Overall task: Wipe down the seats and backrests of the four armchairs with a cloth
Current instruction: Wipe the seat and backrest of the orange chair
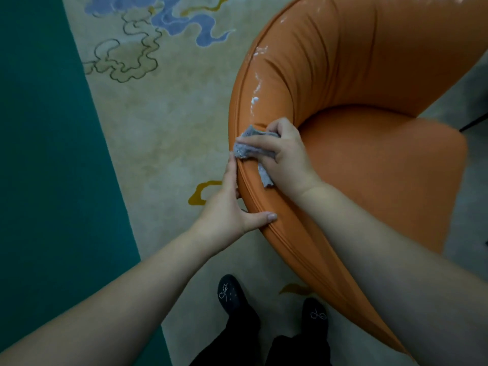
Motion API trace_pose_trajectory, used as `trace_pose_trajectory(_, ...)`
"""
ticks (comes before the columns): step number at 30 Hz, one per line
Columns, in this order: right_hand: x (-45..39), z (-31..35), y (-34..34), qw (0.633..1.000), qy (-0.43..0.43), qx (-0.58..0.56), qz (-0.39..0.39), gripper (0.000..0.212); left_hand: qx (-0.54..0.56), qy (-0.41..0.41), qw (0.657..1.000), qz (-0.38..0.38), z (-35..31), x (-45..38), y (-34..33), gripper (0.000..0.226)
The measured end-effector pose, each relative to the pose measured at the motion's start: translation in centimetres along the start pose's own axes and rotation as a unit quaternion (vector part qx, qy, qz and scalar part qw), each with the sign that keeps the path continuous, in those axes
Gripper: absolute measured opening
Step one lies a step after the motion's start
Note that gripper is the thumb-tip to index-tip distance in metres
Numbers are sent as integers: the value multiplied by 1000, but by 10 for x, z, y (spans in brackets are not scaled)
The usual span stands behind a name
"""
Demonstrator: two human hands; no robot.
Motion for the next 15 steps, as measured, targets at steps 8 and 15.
trace_pose_trajectory(8, 46, -6, 0, 999, -34, -21, -10, 38, -3, -18, 1000, 22, -2, -14, 17, 135)
trace_pose_trajectory(15, -23, -10, 1, 999, -23, -7, -33, 34, -9, -12, 1000, 15, 1, -19, 22, 133)
Point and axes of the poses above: each hand's wrist, its own x-axis away from the middle knuckle, its own y-axis out of the back of the hand, z = x × y, the point moved 4 cm from there along -x, towards the middle knuckle, and after that the axes turned 9 degrees about z, right-handed, at the moved point
